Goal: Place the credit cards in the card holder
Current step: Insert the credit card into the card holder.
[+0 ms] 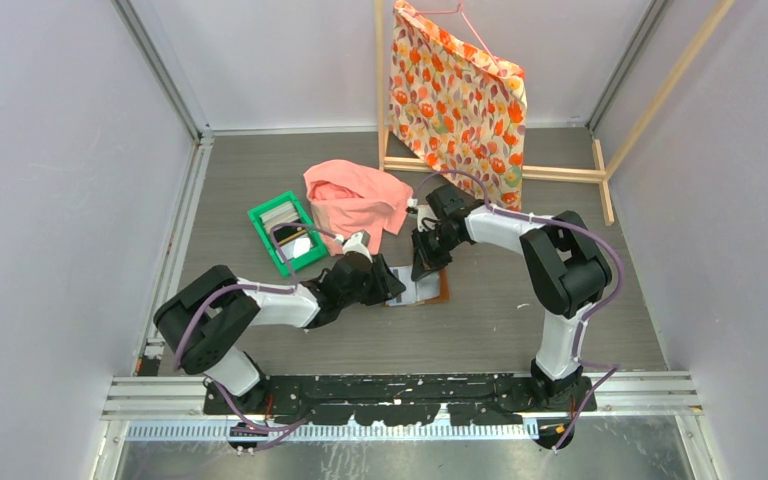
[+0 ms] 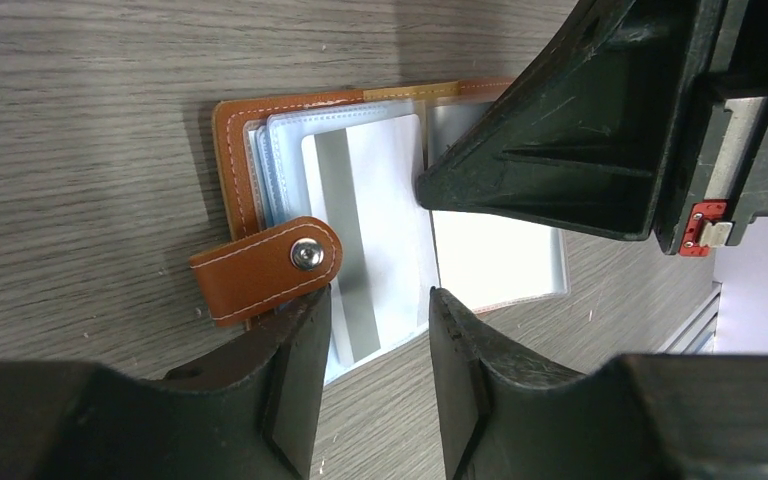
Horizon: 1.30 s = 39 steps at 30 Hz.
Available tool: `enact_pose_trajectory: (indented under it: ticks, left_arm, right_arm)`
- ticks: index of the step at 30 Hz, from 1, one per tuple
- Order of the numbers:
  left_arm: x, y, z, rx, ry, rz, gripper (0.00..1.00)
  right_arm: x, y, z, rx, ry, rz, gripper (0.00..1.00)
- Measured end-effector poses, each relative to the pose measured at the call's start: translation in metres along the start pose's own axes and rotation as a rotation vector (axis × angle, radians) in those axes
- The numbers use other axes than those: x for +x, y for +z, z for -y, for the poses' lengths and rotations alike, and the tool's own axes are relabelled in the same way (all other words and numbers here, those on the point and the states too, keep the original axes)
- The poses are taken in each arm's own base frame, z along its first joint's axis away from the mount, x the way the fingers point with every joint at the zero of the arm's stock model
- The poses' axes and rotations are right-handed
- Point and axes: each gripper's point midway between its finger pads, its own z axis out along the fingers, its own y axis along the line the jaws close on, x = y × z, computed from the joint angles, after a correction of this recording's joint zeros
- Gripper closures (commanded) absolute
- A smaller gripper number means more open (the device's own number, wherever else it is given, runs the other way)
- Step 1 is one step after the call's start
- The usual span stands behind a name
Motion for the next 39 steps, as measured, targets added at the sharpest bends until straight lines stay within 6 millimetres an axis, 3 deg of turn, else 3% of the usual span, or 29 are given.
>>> enact_pose_trajectory:
  ticks: [39]
  left_arm:
    - [-0.005,-0.013,-0.016,-0.048,0.091,-0.051,0.52]
  right_arm:
    - [-0.001,0.010,-0.011,-0.113,0.093,-0.029,0.98]
